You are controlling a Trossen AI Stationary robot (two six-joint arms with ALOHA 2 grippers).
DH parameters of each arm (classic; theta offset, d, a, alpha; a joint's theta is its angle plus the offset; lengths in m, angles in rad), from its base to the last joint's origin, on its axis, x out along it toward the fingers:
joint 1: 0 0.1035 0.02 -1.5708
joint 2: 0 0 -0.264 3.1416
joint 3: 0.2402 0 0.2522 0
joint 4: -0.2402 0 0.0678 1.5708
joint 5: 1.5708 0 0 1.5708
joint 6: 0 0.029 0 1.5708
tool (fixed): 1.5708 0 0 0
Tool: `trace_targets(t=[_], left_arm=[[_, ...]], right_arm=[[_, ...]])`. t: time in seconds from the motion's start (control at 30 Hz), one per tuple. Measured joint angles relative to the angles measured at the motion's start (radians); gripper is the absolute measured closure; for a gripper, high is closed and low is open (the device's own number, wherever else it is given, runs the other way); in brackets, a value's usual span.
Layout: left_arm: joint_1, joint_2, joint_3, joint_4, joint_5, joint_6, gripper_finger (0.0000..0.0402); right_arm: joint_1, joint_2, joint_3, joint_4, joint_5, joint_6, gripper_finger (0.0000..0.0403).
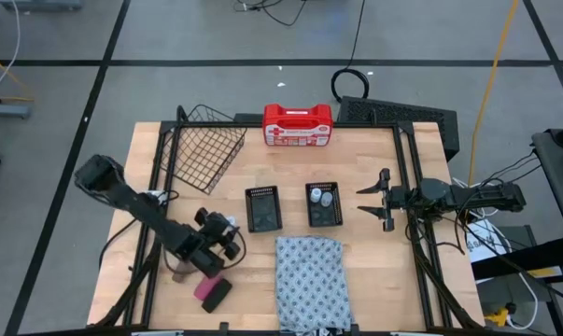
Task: Pick & Place Medicine items
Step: Put the white pill bottle into the right black basket
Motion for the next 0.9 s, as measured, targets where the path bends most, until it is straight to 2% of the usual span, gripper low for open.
trace_targets(t=[0.13, 0.27, 0.43, 0.53, 0.73, 0.9], left_arm=[[0.017, -0.117, 0.0, 0.074, -0.007, 0.14, 0.0258], [0.04, -0.192, 0.0, 0.235, -0.006, 0.344, 0.0257], [0.092, -0.205, 0.001, 0.472, 0.071, 0.625, 0.0253], [0.151, -0.198, 0.001, 0.578, 0.131, 0.732, 0.0253], [0.257, -0.196, 0.002, 0.664, 0.23, 0.842, 0.0251], [0.316, -0.196, 0.002, 0.665, 0.293, 0.851, 0.0251]], right_arm=[[0.0, 0.0, 0.0, 0.0, 0.0, 0.0, 0.0206], [0.0, 0.0, 0.0, 0.0, 0.0, 0.0, 0.0206], [0.0, 0.0, 0.0, 0.0, 0.0, 0.0, 0.0206], [0.0, 0.0, 0.0, 0.0, 0.0, 0.0, 0.0206], [0.0, 0.0, 0.0, 0.042, 0.0, 0.035, 0.0206], [0.0, 0.0, 0.0, 0.13, 0.001, 0.262, 0.0206]])
